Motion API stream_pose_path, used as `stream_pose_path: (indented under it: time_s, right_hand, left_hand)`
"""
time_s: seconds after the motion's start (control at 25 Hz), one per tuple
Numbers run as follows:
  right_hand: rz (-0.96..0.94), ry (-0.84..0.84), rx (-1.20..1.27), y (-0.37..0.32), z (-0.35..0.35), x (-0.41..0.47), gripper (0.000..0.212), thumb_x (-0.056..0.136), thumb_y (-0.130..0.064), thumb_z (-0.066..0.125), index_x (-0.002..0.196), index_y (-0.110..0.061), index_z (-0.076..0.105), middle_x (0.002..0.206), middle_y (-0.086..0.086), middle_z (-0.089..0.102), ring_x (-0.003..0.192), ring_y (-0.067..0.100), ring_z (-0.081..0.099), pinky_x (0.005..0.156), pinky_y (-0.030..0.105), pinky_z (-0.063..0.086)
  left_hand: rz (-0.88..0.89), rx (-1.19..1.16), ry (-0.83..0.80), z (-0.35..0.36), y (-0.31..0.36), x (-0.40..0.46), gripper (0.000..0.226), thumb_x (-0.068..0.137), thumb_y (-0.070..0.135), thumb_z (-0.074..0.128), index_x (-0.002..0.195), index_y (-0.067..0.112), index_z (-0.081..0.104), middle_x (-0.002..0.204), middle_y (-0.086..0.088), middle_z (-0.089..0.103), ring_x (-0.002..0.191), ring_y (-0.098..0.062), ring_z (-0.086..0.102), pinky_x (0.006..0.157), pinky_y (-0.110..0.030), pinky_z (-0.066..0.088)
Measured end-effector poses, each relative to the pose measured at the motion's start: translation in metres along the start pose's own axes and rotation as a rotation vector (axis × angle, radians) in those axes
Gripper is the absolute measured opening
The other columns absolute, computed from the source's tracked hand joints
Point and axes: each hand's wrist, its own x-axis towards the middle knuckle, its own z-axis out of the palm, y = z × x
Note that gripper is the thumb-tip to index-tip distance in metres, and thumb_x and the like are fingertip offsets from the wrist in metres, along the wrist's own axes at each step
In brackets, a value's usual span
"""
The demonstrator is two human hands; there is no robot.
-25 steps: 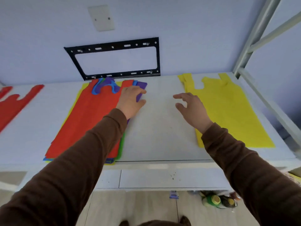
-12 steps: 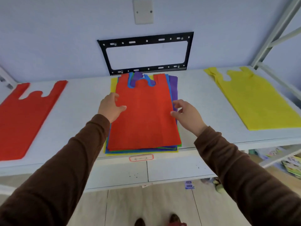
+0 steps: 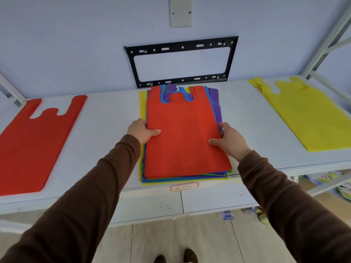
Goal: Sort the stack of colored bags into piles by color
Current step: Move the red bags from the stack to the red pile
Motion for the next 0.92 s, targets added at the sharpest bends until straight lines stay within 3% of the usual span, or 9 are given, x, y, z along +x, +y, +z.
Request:
stream_pose_path:
  time_s: [0.28,0.4,0.52,0.64,0.76,0.92]
  right_hand:
    - [0.083,0.154,-0.073,-0.019,0.01,-0.006,0.035,0.079,-0.019,0.071,0.11,-0.017,0.056,0.095,-0.001,0.057,0.089,0.023,0.057,0.074,0.027,0.035]
    - [0.117,0.18,-0.092,-0.024,0.014,-0.011,0.038,0.081,-0.02,0.07,0.116,-0.017,0.057,0.098,-0.001,0.056,0.091,0.023,0.056,0.077,0.027,0.037]
    - [0.09,0.186,-0.067,-0.034,0.016,-0.016,0.038,0.082,-0.024,0.07,0.118,-0.018,0.058,0.099,-0.001,0.056,0.09,0.02,0.054,0.08,0.028,0.04]
    - [-0.069,0.04,-0.051,-0.047,0.018,-0.026,0.042,0.084,-0.023,0.068,0.124,-0.024,0.055,0.109,-0.003,0.06,0.091,0.017,0.057,0.09,0.032,0.046]
    - [-0.152,-0.046,-0.172,-0.052,0.027,-0.03,0.05,0.088,-0.028,0.062,0.136,-0.03,0.048,0.126,-0.003,0.061,0.106,0.021,0.06,0.095,0.033,0.046]
    - [-0.055,0.015,-0.201,-0.048,0.023,-0.024,0.034,0.088,-0.031,0.059,0.12,-0.021,0.058,0.113,0.006,0.067,0.105,0.029,0.061,0.086,0.034,0.045]
  left_hand:
    - [0.233,-0.164,0.026,-0.005,-0.003,0.009,0.035,0.078,0.02,0.078,0.101,0.007,0.055,0.093,-0.007,0.057,0.086,-0.025,0.056,0.076,-0.031,0.042]
    - [0.274,-0.328,-0.124,-0.006,-0.005,0.01,0.035,0.082,0.019,0.074,0.108,0.009,0.053,0.097,-0.005,0.061,0.087,-0.021,0.059,0.08,-0.032,0.047]
    - [0.265,-0.435,-0.227,-0.006,-0.01,0.013,0.038,0.082,0.01,0.072,0.113,0.013,0.051,0.111,-0.009,0.066,0.1,-0.025,0.065,0.095,-0.044,0.051]
    - [0.224,-0.49,-0.244,-0.004,-0.012,0.014,0.038,0.083,0.004,0.069,0.115,0.014,0.05,0.114,-0.009,0.065,0.103,-0.027,0.065,0.097,-0.048,0.05]
    - [0.213,-0.49,-0.235,-0.002,-0.012,0.014,0.039,0.083,0.007,0.069,0.115,0.016,0.05,0.114,-0.008,0.065,0.102,-0.027,0.065,0.096,-0.048,0.051]
    - [0.186,-0.512,-0.253,-0.003,-0.012,0.014,0.038,0.083,0.01,0.07,0.116,0.018,0.051,0.114,-0.006,0.066,0.102,-0.026,0.066,0.096,-0.049,0.052]
